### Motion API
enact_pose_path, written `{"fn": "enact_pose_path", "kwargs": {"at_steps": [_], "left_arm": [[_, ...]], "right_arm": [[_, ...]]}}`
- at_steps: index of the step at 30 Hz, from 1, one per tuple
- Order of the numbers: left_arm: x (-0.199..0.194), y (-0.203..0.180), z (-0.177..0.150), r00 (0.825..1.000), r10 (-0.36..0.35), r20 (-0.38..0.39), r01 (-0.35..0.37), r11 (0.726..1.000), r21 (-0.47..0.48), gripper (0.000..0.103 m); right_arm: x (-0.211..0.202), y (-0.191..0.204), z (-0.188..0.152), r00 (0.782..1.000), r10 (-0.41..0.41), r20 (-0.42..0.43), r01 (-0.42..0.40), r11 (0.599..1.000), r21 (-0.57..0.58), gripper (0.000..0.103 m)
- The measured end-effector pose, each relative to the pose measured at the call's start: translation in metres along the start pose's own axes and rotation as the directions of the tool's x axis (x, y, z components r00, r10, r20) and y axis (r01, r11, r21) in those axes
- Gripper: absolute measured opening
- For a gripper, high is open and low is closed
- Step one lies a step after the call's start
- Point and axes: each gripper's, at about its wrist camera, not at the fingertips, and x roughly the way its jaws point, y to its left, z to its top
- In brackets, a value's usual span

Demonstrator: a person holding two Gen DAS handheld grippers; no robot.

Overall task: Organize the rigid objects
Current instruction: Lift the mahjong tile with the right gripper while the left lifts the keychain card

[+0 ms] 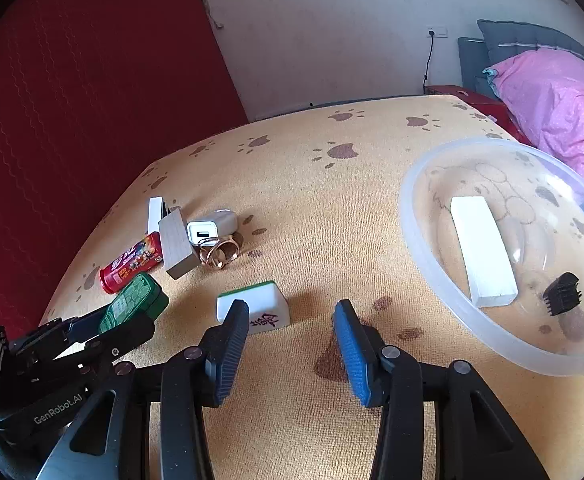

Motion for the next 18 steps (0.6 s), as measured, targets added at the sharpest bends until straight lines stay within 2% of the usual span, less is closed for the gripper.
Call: {"fn": "enact_pose_path", "kwargs": {"at_steps": [5,7,9,17,18], "left_arm": [[0.0,-0.001,-0.003,1.0,-0.004,-0.003,0.004,1.0,-0.006,0.048],[-0.001,0.0,-0.004,1.0,-0.005,-0.001,0.005,1.0,-0.01,0.048],[-0.003,0.002,-0.004,1.0,-0.005,0.002,0.005,1.0,-0.016,0.048],[-0.008,0.012,-0.007,1.0,-0.013,0.016,0.014,0.999,-0.042,0.048],[-0.008,0.013,-0.007,1.0,-0.014,0.017,0.015,0.999,-0.045,0.048]], "right_arm": [[-0.001,0.01,-0.003,1.0,0.015,-0.008,-0.015,0.999,-0.043,0.048],[0.002,0.017,-0.004,1.0,0.015,-0.02,-0.016,0.997,-0.072,0.054],[0.008,0.023,-0.004,0.999,0.001,-0.037,-0.004,0.995,-0.099,0.056],[0.032,0.03,-0.001,0.996,-0.048,-0.077,0.037,0.99,-0.139,0.055],[0.032,0.031,-0.001,0.996,-0.048,-0.073,0.038,0.99,-0.139,0.05]]}}
